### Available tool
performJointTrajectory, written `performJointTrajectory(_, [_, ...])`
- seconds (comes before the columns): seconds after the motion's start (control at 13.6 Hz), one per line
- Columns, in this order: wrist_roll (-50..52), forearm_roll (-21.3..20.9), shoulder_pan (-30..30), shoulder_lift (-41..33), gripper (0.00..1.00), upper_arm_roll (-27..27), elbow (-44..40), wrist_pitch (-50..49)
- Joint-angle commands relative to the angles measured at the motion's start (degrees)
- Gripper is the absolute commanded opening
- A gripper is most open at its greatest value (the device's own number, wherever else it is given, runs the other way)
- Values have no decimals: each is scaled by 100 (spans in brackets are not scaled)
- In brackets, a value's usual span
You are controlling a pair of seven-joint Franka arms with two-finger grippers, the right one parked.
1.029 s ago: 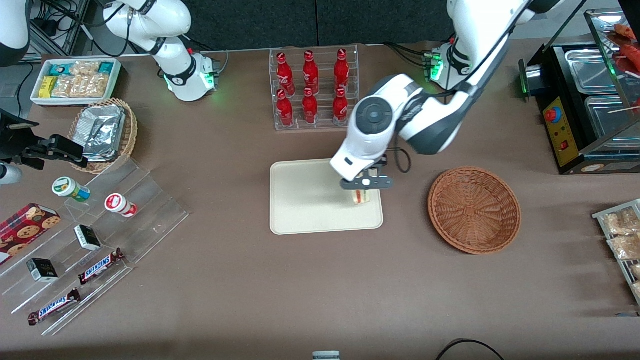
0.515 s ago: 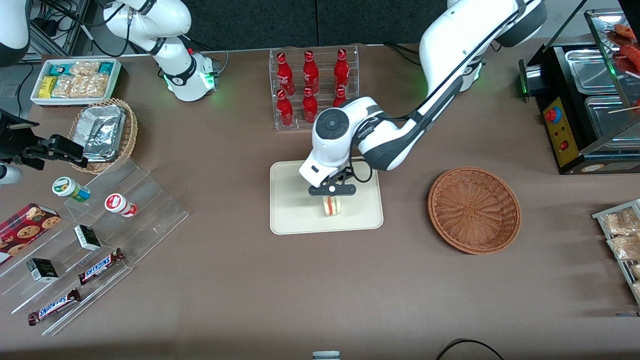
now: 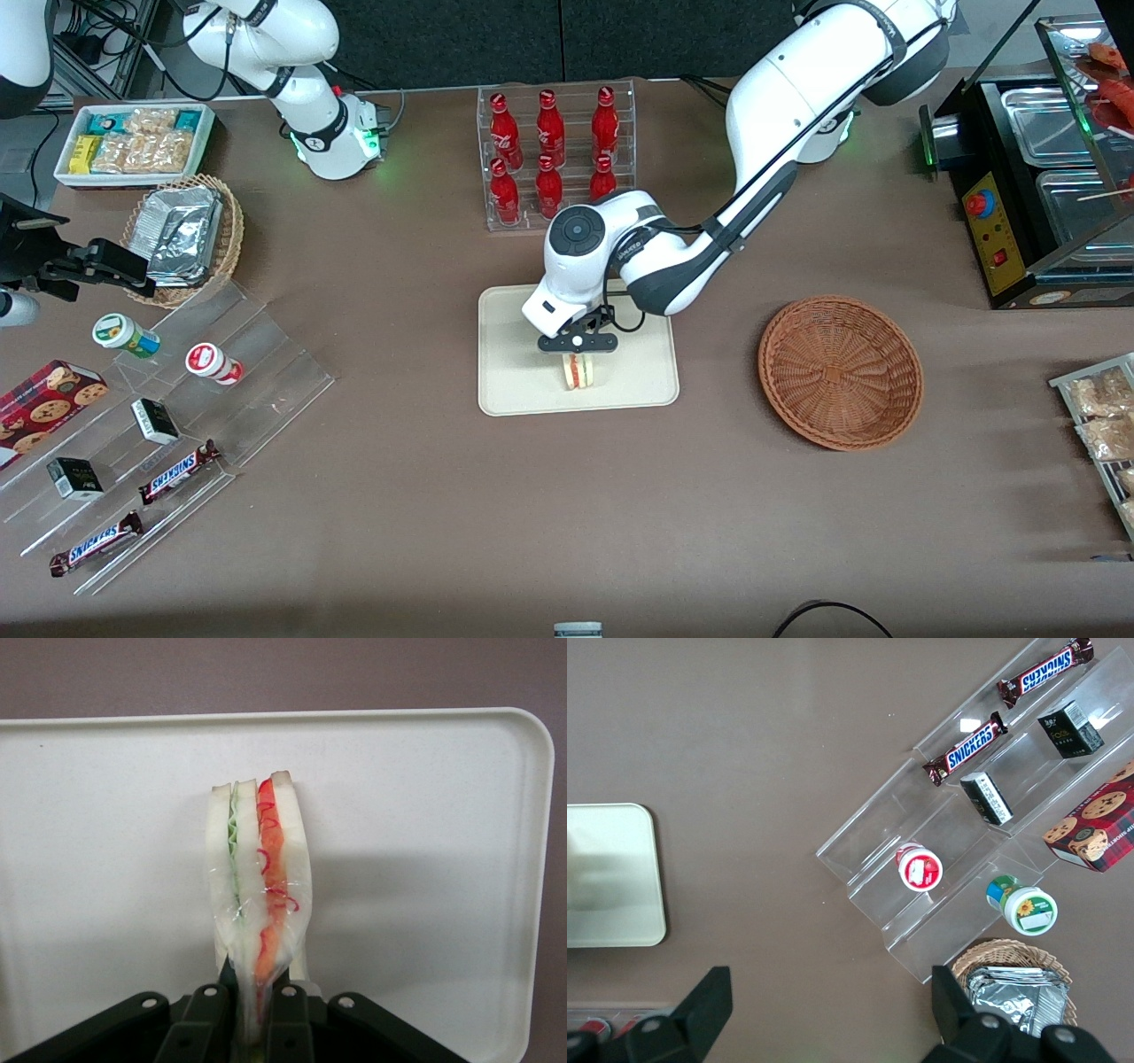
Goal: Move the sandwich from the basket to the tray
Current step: 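Lower the sandwich onto the tray and open the left gripper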
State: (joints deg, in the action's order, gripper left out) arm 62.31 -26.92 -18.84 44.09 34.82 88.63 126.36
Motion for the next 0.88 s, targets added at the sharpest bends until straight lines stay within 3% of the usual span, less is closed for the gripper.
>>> performJointTrajectory(0.0, [149, -129, -76, 152, 0, -1, -144, 108])
performJointTrajectory(0.07, [149, -129, -76, 170, 0, -1, -144, 108])
performJointTrajectory(0.15, [149, -121, -84, 178, 7, -1, -118, 108])
performJointTrajectory(0.29, [149, -121, -93, 205, 82, -1, -92, 108])
performJointTrajectory(0.37, [149, -121, -93, 205, 99, -1, -92, 99])
performJointTrajectory(0.81, [237, -24, -32, -189, 100, 25, -153, -734])
